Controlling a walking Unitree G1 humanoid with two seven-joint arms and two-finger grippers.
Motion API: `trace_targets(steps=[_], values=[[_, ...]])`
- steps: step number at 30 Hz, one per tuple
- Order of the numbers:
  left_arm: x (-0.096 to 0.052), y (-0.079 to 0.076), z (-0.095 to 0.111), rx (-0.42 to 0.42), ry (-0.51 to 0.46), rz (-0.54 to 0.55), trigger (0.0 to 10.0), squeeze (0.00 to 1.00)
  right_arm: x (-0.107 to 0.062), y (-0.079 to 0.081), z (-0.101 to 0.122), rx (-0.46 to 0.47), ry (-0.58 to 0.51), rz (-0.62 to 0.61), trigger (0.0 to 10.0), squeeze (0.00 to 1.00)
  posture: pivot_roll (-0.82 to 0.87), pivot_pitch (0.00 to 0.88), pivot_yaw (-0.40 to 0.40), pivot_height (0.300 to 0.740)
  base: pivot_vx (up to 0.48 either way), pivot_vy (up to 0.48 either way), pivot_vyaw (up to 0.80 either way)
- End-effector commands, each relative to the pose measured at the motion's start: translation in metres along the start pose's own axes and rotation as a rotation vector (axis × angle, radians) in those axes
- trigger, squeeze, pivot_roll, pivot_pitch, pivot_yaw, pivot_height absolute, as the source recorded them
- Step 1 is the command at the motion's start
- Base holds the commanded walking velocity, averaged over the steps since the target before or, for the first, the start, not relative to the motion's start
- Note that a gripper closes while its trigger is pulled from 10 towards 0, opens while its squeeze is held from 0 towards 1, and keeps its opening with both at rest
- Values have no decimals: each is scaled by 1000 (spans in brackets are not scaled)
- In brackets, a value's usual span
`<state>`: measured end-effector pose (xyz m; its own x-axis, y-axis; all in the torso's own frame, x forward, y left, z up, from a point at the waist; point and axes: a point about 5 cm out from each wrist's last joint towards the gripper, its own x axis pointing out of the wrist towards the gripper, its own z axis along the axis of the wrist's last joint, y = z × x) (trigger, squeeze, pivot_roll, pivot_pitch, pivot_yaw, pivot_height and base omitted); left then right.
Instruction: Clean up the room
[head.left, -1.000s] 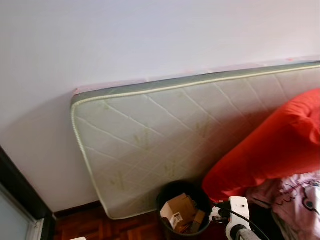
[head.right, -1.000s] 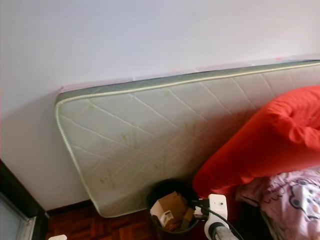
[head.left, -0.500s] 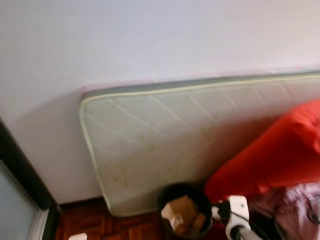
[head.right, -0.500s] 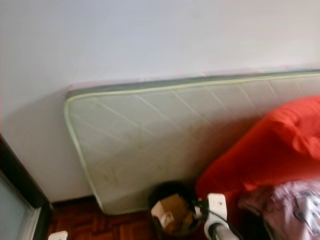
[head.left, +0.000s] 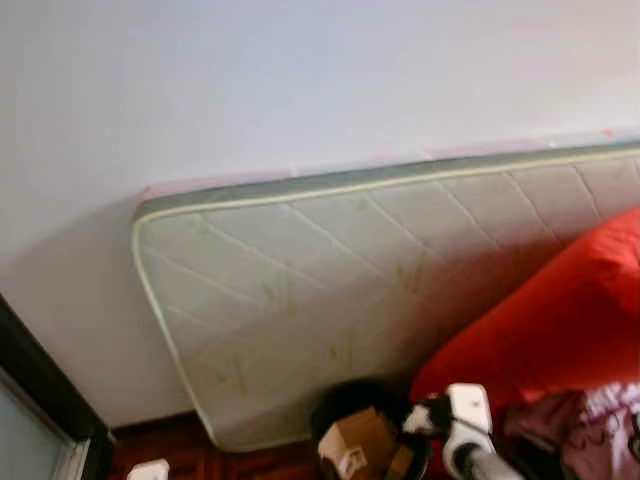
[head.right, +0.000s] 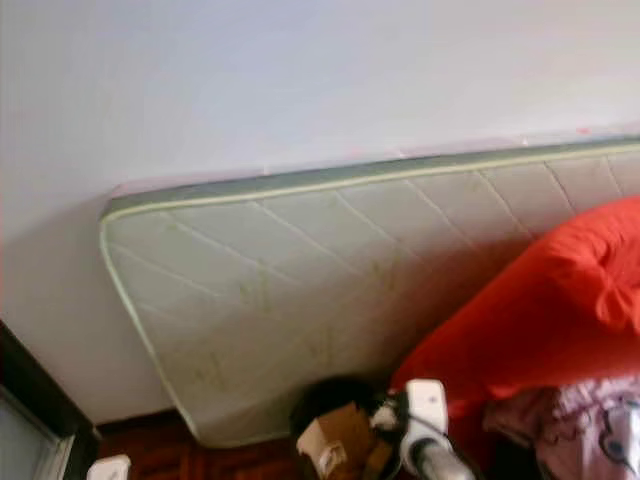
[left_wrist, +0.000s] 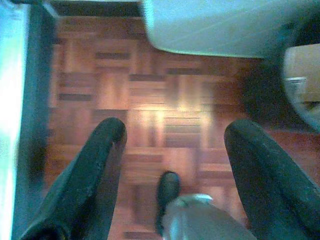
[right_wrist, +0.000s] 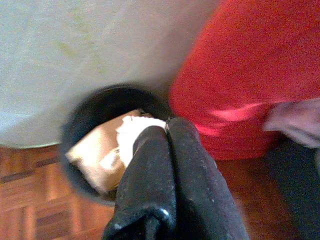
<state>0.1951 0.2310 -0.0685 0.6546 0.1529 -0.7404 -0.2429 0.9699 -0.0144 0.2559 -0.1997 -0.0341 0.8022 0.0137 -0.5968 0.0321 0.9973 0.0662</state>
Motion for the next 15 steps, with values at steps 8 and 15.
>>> trace_targets(steps=[8,15], values=[[-2,14,-1,8,10,39,10000,0,5,19,9,-18,-28,61,10000,0,81,0,-13,740,279,0,176],[-2,13,-1,6,8,38,10000,0,5,18,9,-16,-29,56,10000,0,82,0,-15,740,305,0,653]])
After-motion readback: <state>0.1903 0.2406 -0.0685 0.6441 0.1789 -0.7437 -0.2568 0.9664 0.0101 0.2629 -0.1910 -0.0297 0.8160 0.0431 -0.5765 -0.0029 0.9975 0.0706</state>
